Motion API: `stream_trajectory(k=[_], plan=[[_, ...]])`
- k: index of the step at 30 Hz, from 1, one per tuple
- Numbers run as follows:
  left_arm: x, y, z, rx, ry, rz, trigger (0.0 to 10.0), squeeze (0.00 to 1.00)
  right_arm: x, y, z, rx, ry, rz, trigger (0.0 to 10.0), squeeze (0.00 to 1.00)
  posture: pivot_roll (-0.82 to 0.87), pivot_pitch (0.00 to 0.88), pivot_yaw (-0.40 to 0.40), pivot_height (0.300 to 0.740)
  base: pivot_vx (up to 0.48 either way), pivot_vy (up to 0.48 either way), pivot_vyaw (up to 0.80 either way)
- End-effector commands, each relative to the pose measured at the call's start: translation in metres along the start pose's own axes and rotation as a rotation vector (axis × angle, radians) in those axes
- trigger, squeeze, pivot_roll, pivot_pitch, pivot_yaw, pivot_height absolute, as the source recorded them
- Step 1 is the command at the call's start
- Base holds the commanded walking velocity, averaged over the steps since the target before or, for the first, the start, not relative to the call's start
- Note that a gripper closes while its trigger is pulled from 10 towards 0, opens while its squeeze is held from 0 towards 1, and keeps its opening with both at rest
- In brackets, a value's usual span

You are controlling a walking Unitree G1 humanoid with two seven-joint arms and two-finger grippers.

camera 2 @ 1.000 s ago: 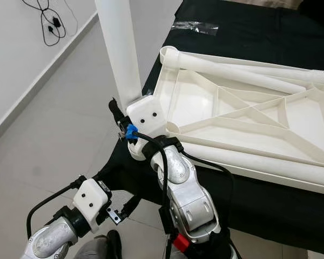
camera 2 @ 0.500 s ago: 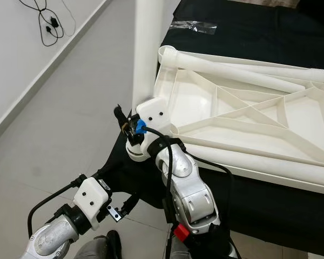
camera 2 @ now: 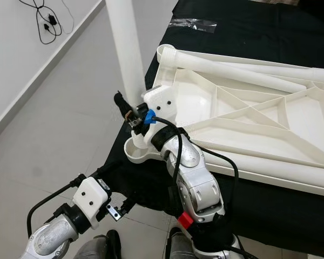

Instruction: Building children table

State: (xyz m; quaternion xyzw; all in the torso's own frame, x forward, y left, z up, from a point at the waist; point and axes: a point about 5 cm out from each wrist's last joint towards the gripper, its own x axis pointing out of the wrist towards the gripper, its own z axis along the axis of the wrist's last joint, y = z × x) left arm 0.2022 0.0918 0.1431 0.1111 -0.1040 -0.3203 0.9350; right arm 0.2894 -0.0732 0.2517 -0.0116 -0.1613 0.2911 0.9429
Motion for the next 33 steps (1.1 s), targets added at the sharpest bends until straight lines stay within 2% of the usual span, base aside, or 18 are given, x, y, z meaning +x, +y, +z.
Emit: stream_trajectory(k=[1, 9, 10, 11, 12, 15, 16, 17, 18, 21, 23, 24, 27, 28, 29, 30, 31, 33], plan=[[-0.004, -0.003, -0.007, -0.011, 0.027, -0.001, 10.0, 0.00, 0.002, 0.000, 0.003, 0.015, -0.035, 0.003, 0.0, 0.00, -0.01, 0.265, 0.012, 0.740, 0.000, 0.000, 0.00], [-0.003, -0.002, -0.008, -0.023, 0.037, -0.004, 10.0, 0.00, 0.005, -0.006, 0.005, 0.054, -0.065, -0.020, 0.0, 0.00, 0.00, 0.253, 0.019, 0.740, 0.000, 0.000, 0.00], [-0.002, 0.004, -0.007, -0.058, 0.034, 0.029, 10.0, 0.00, 0.006, -0.010, 0.007, 0.084, -0.086, -0.030, 0.0, 0.00, 0.00, 0.249, 0.020, 0.740, 0.000, 0.000, 0.00], [0.000, 0.028, -0.001, -0.153, 0.004, 0.146, 10.0, 0.00, 0.009, -0.022, 0.014, 0.115, -0.137, -0.040, 0.0, 0.00, 0.01, 0.240, 0.024, 0.740, 0.000, 0.000, 0.00], [0.000, 0.028, -0.001, -0.153, 0.004, 0.146, 10.0, 0.00, 0.009, -0.022, 0.014, 0.115, -0.137, -0.040, 0.0, 0.00, 0.01, 0.240, 0.024, 0.740, 0.000, 0.000, 0.00], [0.003, 0.055, 0.015, -0.230, -0.069, 0.235, 10.0, 0.00, 0.012, -0.041, 0.025, 0.147, -0.194, -0.069, 0.0, 0.00, 0.01, 0.234, 0.023, 0.740, 0.000, 0.000, 0.00], [0.003, 0.055, 0.015, -0.230, -0.069, 0.235, 10.0, 0.00, 0.012, -0.041, 0.025, 0.147, -0.194, -0.069, 0.0, 0.00, 0.01, 0.234, 0.023, 0.740, 0.000, 0.000, 0.00], [0.003, 0.068, 0.026, -0.246, -0.113, 0.257, 10.0, 0.00, 0.013, -0.050, 0.029, 0.153, -0.215, -0.084, 0.0, 0.00, 0.02, 0.224, 0.023, 0.740, 0.000, 0.000, 0.00], [0.003, 0.068, 0.026, -0.246, -0.113, 0.257, 10.0, 0.00, 0.013, -0.050, 0.029, 0.153, -0.215, -0.084, 0.0, 0.00, 0.02, 0.224, 0.023, 0.740, 0.000, 0.000, 0.00], [0.001, 0.097, 0.074, -0.293, -0.290, 0.160, 10.0, 0.00, 0.012, -0.078, 0.046, 0.126, -0.278, -0.085, 0.0, 0.00, 0.02, 0.208, 0.023, 0.740, 0.000, 0.000, 0.00], [-0.001, 0.099, 0.085, -0.299, -0.325, 0.110, 10.0, 0.00, 0.012, -0.082, 0.049, 0.110, -0.284, -0.070, 0.0, 0.00, 0.02, 0.208, 0.023, 0.740, 0.000, 0.000, 0.00], [-0.005, 0.102, 0.099, -0.292, -0.360, 0.027, 10.0, 0.00, 0.011, -0.082, 0.049, 0.025, -0.254, 0.001, 0.0, 0.00, 0.03, 0.192, 0.020, 0.740, 0.000, 0.000, 0.00], [-0.007, 0.103, 0.108, -0.288, -0.379, -0.028, 10.0, 0.00, 0.011, -0.082, 0.048, -0.034, -0.226, 0.053, 0.0, 0.00, 0.03, 0.192, 0.020, 0.740, 0.000, 0.000, 0.00], [-0.011, 0.108, 0.120, -0.286, -0.405, -0.086, 10.0, 0.00, 0.010, -0.082, 0.047, -0.087, -0.198, 0.104, 0.0, 0.00, 0.03, 0.182, 0.019, 0.740, 0.000, 0.000, 0.00], [-0.014, 0.115, 0.134, -0.286, -0.435, -0.151, 10.0, 0.31, 0.010, -0.081, 0.047, -0.152, -0.168, 0.170, 0.0, 0.00, 0.03, 0.169, 0.019, 0.740, 0.000, 0.000, 0.00], [-0.016, 0.121, 0.147, -0.287, -0.462, -0.200, 10.0, 1.00, 0.009, -0.081, 0.047, -0.198, -0.153, 0.214, 0.0, 0.00, 0.03, 0.167, 0.020, 0.740, 0.000, 0.000, 0.00], [-0.016, 0.121, 0.147, -0.287, -0.462, -0.200, 10.0, 1.00, 0.009, -0.081, 0.047, -0.198, -0.153, 0.214, 0.0, 0.00, 0.03, 0.167, 0.020, 0.740, 0.000, 0.000, 0.00], [-0.015, 0.137, 0.173, -0.249, -0.523, -0.256, 10.0, 1.00, 0.007, -0.077, 0.050, -0.293, -0.126, 0.316, 0.0, 0.00, 0.04, 0.150, 0.019, 0.740, 0.000, 0.000, 0.00]])
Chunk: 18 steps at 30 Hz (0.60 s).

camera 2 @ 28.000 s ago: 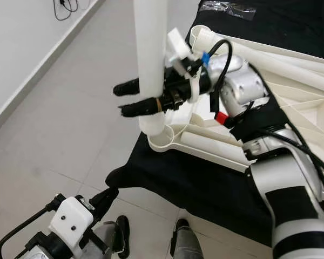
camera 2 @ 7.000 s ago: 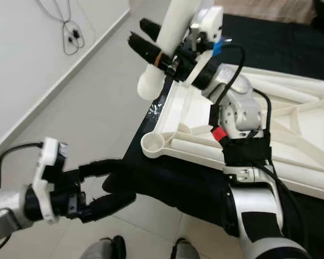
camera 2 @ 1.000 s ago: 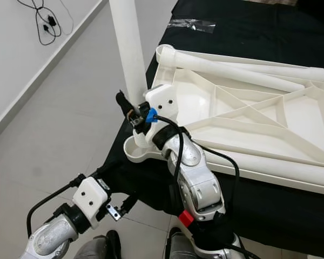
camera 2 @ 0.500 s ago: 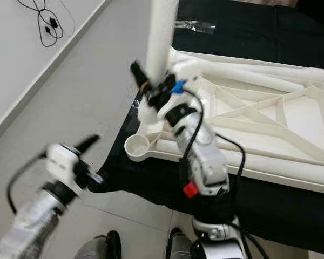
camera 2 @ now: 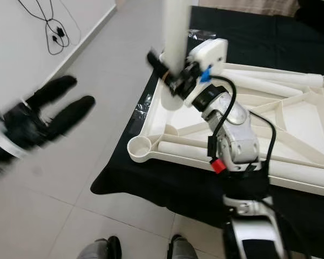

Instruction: Building children table

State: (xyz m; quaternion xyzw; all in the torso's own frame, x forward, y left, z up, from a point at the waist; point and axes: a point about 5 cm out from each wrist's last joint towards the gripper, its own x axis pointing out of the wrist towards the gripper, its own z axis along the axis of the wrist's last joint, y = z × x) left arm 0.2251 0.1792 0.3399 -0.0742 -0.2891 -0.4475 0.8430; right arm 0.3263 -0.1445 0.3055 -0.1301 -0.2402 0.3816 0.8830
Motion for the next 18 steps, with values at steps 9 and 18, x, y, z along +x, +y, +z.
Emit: stream_trajectory(k=[9, 18], plan=[[0.044, 0.018, 0.022, 0.112, 0.003, -0.059, 10.0, 1.00, 0.020, 0.044, 0.009, -0.154, -0.041, 0.259, 0.0, 0.00, 0.02, 0.122, 0.031, 0.740, 0.000, 0.000, 0.00], [0.072, 0.007, -0.007, 0.034, 0.095, -0.194, 10.0, 0.00, 0.034, 0.068, 0.010, -0.151, -0.092, 0.357, 10.0, 0.00, 0.01, 0.115, 0.039, 0.740, 0.000, 0.000, 0.00]])
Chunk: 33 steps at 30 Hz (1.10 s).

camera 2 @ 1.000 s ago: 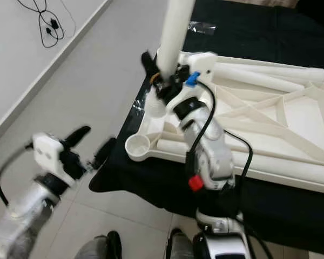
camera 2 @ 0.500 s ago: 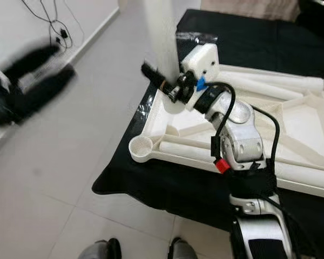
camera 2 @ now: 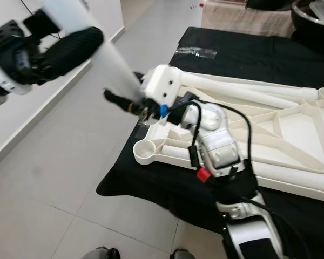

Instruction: Building children table

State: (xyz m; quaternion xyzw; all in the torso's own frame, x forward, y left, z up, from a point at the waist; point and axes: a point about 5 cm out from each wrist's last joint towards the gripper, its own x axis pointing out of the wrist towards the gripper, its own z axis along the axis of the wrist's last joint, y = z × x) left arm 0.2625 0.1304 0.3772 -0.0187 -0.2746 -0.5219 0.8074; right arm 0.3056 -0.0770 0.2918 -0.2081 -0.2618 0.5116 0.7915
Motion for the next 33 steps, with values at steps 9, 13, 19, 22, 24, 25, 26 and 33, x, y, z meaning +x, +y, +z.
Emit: stream_trajectory(k=[9, 13, 19, 22, 24, 25, 26, 33], plan=[[0.014, 0.007, -0.019, -0.007, 0.074, -0.002, 0.0, 0.00, 0.013, 0.008, 0.005, -0.090, -0.010, 0.027, 10.0, 0.00, 0.01, 0.113, 0.047, 0.740, 0.000, 0.000, 0.00], [0.016, 0.013, -0.023, 0.004, 0.104, 0.027, 0.0, 0.00, 0.016, 0.002, 0.000, -0.129, 0.036, -0.033, 10.0, 0.00, 0.01, 0.113, 0.046, 0.740, 0.000, 0.000, 0.00], [0.016, 0.015, -0.024, 0.029, 0.112, 0.035, 0.0, 0.00, 0.016, -0.001, -0.001, -0.137, 0.047, -0.057, 10.0, 0.00, 0.02, 0.113, 0.042, 0.740, 0.000, 0.000, 0.00], [0.016, 0.015, -0.023, 0.044, 0.113, 0.031, 0.0, 0.00, 0.017, -0.002, -0.002, -0.138, 0.050, -0.061, 10.0, 0.00, 0.02, 0.113, 0.042, 0.740, 0.000, 0.000, 0.00], [0.015, 0.014, -0.021, 0.050, 0.112, 0.024, 0.0, 0.00, 0.017, -0.002, -0.002, -0.137, 0.054, -0.061, 10.0, 0.00, 0.02, 0.113, 0.042, 0.740, 0.000, 0.000, 0.00], [0.015, 0.013, -0.020, 0.056, 0.113, 0.004, 0.0, 0.00, 0.016, -0.002, -0.004, -0.137, 0.062, -0.060, 10.0, 0.00, 0.02, 0.113, 0.041, 0.740, 0.000, 0.000, 0.00], [0.015, 0.013, -0.020, 0.056, 0.113, 0.004, 0.0, 0.00, 0.016, -0.002, -0.004, -0.137, 0.062, -0.060, 10.0, 0.00, 0.02, 0.113, 0.041, 0.740, 0.000, 0.000, 0.00], [0.016, -0.004, -0.016, 0.019, 0.133, -0.246, 0.0, 0.00, 0.013, 0.002, -0.016, 0.026, 0.102, 0.015, 10.0, 1.00, 0.02, 0.112, 0.033, 0.740, 0.000, 0.000, 0.00]])
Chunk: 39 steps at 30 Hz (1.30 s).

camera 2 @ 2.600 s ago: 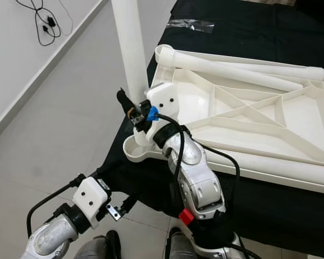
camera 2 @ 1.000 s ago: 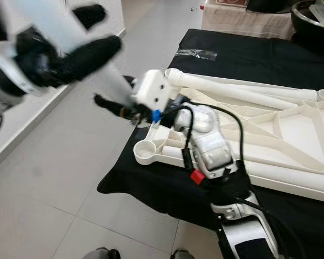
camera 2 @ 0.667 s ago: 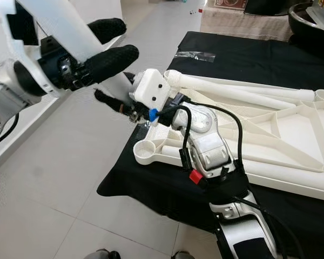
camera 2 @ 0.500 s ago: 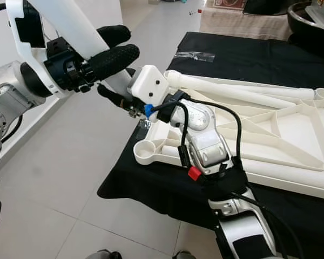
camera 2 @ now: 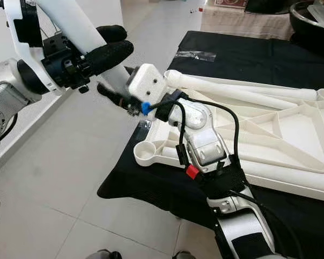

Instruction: Building children table

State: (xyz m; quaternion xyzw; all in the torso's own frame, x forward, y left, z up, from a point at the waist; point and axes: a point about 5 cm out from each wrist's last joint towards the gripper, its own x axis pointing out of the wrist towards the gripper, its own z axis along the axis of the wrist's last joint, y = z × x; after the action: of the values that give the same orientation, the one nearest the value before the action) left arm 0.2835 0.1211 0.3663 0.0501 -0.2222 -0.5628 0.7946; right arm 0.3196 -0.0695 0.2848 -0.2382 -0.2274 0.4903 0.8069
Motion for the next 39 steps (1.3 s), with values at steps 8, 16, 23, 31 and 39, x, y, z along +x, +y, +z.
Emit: stream_trajectory(k=[8, 16, 23, 31, 39], plan=[[0.016, -0.032, -0.004, -0.007, 0.049, -0.295, 0.0, 0.00, 0.011, 0.019, -0.004, 0.181, -0.009, 0.135, 10.0, 1.00, 0.01, 0.114, 0.031, 0.740, 0.000, 0.000, 0.00], [0.021, -0.038, -0.012, 0.034, 0.085, -0.342, 0.0, 0.00, 0.021, 0.033, -0.001, 0.444, 0.011, 0.158, 10.0, 0.00, 0.00, 0.117, 0.031, 0.740, 0.000, 0.000, 0.00], [0.020, -0.035, -0.012, 0.070, 0.101, -0.328, 0.0, 0.00, 0.023, 0.036, 0.006, 0.571, -0.006, 0.128, 10.0, 0.00, 0.00, 0.119, 0.034, 0.740, 0.000, 0.000, 0.00], [0.023, -0.027, -0.011, 0.074, 0.051, -0.257, 0.0, 0.00, 0.029, 0.036, 0.016, 0.494, -0.108, 0.067, 10.0, 0.00, -0.01, 0.117, 0.038, 0.740, 0.000, 0.000, 0.00], [0.028, -0.022, -0.008, 0.054, -0.032, -0.202, 0.0, 0.00, 0.038, 0.051, 0.033, 0.580, -0.324, 0.050, 10.0, 0.00, 0.00, 0.119, 0.039, 0.740, 0.000, 0.000, 0.00]])
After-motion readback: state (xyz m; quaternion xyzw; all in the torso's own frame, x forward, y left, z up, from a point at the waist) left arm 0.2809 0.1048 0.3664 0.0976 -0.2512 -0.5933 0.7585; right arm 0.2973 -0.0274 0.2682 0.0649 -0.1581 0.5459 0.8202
